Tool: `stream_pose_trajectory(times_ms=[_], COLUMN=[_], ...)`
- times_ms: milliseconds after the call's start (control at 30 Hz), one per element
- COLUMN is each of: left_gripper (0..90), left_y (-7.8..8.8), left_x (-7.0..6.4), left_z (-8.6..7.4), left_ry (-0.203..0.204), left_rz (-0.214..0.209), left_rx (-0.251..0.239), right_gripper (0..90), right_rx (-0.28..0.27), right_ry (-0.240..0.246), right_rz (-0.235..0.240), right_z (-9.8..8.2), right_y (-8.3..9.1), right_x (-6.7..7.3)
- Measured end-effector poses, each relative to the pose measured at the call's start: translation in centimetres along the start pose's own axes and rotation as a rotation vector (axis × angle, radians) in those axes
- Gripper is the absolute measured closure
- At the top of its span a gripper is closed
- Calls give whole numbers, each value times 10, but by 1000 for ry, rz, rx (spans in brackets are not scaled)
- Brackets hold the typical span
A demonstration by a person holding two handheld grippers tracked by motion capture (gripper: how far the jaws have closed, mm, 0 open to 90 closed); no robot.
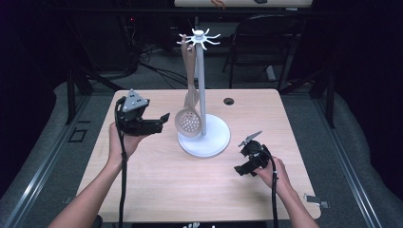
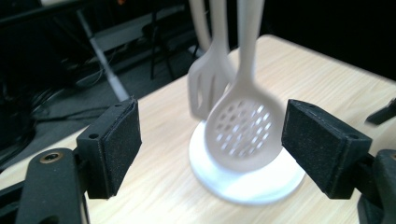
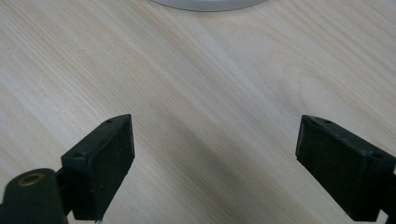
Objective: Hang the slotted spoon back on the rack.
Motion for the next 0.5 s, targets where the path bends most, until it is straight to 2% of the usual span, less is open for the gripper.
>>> stream_pose_trajectory(times_ms=[167, 300, 367, 500], left_gripper=[180, 168, 164, 159], left_y=[7, 7, 6, 5], left_x=[8, 11, 12, 14], left_z=[-28, -50, -60, -80], left_ry=[-6, -4, 1, -6], left_rz=[40, 52, 47, 42], left_rx=[49, 100, 127, 195], right_gripper=[114, 113, 113, 113], right_rx=[11, -5, 14, 7], right_ry=[5, 0, 10, 8], right_rz=[-15, -6, -15, -11], right_z=[0, 0, 0, 0], right_y=[0, -2, -2, -2], right_x=[0, 0, 0, 0])
Point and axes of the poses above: each handheld gripper's, and its own axes: y roughly backward along the jaws, z roughly out of its top, x roughly to its left, the point moved 3 cm from there along -y, roughly forward along the jaws, and after that the axes turned 13 degrees about z, right-handed, at the moved point
